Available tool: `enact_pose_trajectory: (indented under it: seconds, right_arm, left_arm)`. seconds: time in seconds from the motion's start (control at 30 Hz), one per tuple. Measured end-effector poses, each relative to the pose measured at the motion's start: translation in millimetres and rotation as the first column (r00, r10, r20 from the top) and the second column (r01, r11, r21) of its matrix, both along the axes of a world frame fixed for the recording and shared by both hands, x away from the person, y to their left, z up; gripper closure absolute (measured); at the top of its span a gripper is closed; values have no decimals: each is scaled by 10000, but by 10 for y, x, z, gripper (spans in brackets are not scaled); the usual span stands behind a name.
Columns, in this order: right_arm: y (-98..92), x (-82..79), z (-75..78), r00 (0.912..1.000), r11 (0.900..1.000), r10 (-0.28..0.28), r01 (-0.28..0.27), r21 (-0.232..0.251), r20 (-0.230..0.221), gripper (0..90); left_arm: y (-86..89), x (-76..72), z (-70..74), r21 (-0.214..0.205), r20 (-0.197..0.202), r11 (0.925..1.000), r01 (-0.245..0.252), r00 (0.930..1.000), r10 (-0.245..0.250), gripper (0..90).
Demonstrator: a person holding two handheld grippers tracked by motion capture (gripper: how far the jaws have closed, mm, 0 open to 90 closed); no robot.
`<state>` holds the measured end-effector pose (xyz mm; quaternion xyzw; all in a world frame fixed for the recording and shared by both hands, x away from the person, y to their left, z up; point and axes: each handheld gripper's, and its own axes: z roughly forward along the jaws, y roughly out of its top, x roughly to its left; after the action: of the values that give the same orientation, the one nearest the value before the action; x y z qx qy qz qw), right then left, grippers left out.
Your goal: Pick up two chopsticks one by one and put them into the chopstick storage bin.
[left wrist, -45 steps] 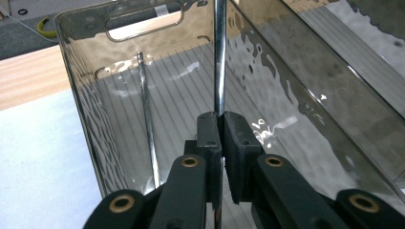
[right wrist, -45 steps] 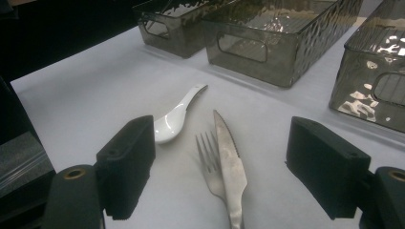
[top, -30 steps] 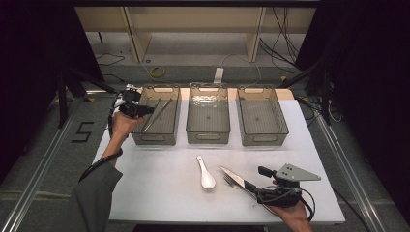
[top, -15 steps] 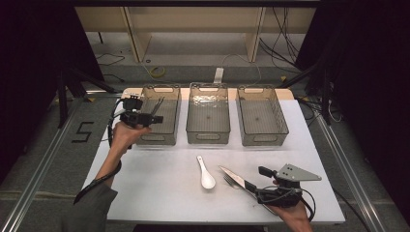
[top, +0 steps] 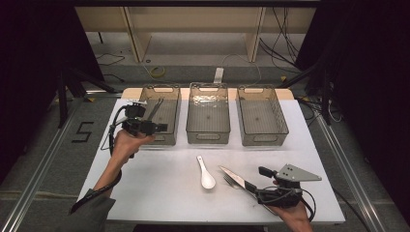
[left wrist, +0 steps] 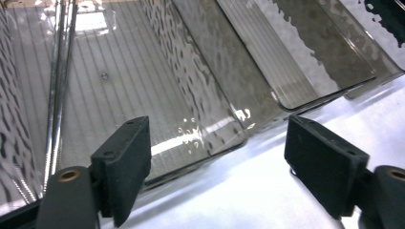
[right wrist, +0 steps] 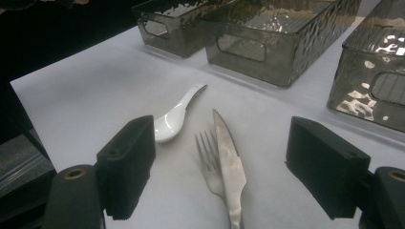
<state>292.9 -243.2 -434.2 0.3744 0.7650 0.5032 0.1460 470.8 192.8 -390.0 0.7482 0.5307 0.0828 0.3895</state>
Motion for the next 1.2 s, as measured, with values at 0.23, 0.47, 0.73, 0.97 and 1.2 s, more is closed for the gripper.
enact_pose_trajectory:
  seconds: [0.23, 0.47, 0.73, 0.97, 1.2]
  right_arm:
    - [-5, -1, 8, 10000, 10000, -17, 17, 21, 25, 261]
    - [-8, 6, 2, 10000, 10000, 6, -5, -35, 23, 261]
    - [-17, 10, -3, 10000, 10000, -34, 34, -34, -29, 261]
    - [-20, 10, -6, 10000, 10000, -29, 29, -14, -46, 261]
    - [-36, 0, -7, 10000, 10000, -57, 57, 24, -19, 260]
  left_arm:
    - [-64, -49, -22, 166, -127, 9999, -29, 9999, 31, 209]
    - [-199, -107, -75, 347, -313, 9993, 104, 9995, -93, 195]
    - [-393, -196, -90, 275, -412, 9984, 489, 9980, -477, 186]
    - [-586, -285, -156, 380, -603, 9955, 870, 9946, -846, 186]
    - [-709, -330, -236, 424, -817, 9928, 1118, 9908, -1081, 184]
